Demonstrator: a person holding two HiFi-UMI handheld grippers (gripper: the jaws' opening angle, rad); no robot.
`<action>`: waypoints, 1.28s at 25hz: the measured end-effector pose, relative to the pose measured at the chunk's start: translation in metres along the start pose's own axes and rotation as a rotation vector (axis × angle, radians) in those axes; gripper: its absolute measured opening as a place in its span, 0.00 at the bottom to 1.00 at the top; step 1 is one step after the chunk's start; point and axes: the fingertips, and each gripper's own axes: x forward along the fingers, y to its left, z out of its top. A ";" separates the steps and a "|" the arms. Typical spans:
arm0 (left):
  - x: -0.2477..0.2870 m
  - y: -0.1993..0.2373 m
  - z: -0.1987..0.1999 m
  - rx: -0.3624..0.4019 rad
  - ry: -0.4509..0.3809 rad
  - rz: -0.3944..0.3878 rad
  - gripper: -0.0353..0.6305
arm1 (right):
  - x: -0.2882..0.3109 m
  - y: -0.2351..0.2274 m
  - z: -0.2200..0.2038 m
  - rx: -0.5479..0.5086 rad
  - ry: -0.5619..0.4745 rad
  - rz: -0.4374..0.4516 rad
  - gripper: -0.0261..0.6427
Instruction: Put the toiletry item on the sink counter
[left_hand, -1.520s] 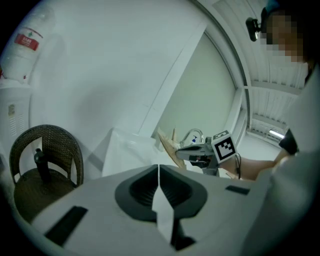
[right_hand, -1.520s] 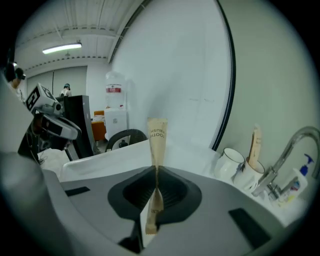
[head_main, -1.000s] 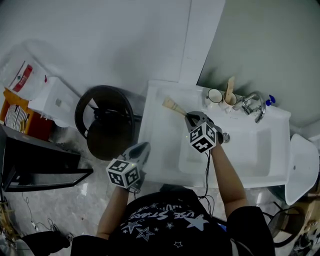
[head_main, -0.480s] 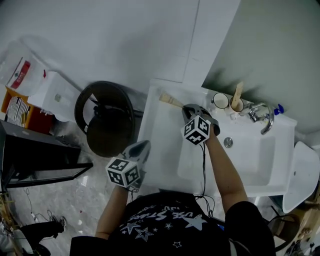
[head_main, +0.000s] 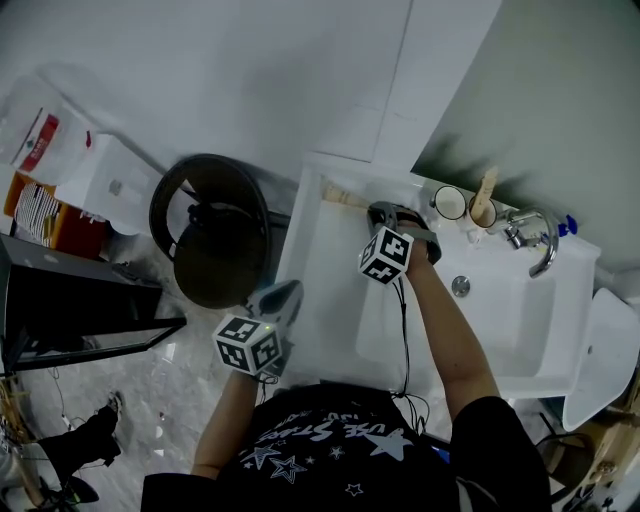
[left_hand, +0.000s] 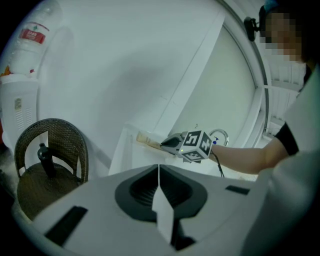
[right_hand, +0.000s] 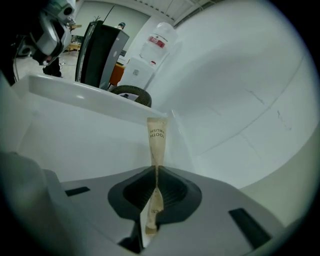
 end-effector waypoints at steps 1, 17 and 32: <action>0.000 0.000 -0.001 -0.002 0.001 0.001 0.08 | 0.001 0.000 0.000 -0.021 0.009 -0.006 0.08; -0.005 0.003 -0.006 -0.014 -0.011 0.003 0.08 | 0.003 0.000 0.005 -0.043 0.033 -0.033 0.19; -0.046 -0.015 -0.016 0.009 -0.050 -0.061 0.08 | -0.060 0.020 0.020 0.074 0.027 -0.112 0.20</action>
